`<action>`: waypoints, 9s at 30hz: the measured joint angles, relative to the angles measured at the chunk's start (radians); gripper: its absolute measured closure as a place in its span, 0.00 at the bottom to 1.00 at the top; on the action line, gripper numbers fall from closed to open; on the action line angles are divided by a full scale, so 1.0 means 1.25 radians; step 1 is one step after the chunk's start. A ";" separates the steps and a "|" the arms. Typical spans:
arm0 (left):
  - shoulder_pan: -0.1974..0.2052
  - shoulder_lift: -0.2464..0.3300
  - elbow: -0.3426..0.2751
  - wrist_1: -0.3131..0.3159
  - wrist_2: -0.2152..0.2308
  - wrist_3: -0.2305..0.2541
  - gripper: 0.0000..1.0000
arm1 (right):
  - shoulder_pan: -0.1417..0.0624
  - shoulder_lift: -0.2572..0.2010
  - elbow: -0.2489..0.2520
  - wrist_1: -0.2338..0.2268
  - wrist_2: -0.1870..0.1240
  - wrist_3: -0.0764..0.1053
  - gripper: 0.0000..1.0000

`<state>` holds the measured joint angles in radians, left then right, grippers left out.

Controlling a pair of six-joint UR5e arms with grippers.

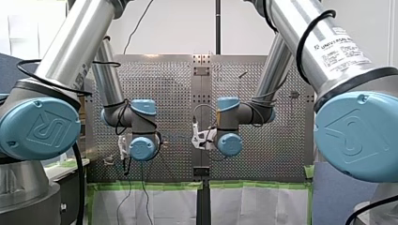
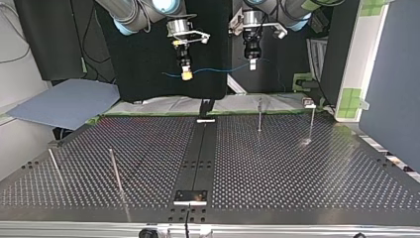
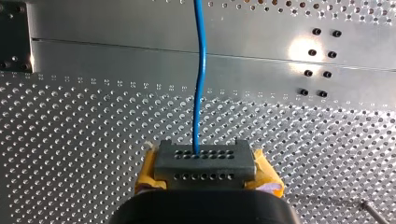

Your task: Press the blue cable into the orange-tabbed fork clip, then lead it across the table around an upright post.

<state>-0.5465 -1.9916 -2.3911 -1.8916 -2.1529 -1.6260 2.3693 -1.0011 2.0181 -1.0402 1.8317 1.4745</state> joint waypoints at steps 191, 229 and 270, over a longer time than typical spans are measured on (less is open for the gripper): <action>0.064 0.051 -0.050 -0.036 0.135 -0.090 1.00 | 0.007 0.027 -0.060 0.087 0.007 0.110 1.00; 0.288 -0.208 -0.026 0.220 0.297 -0.125 1.00 | 0.001 0.208 -0.206 0.127 -0.085 0.118 1.00; 0.429 -0.341 0.111 0.190 0.426 -0.161 1.00 | -0.040 0.277 -0.338 0.180 -0.136 0.117 1.00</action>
<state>-0.0097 -2.4177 -2.2520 -1.6544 -1.6205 -1.8271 2.3194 -0.6544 1.5952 -0.8149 1.6617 1.6202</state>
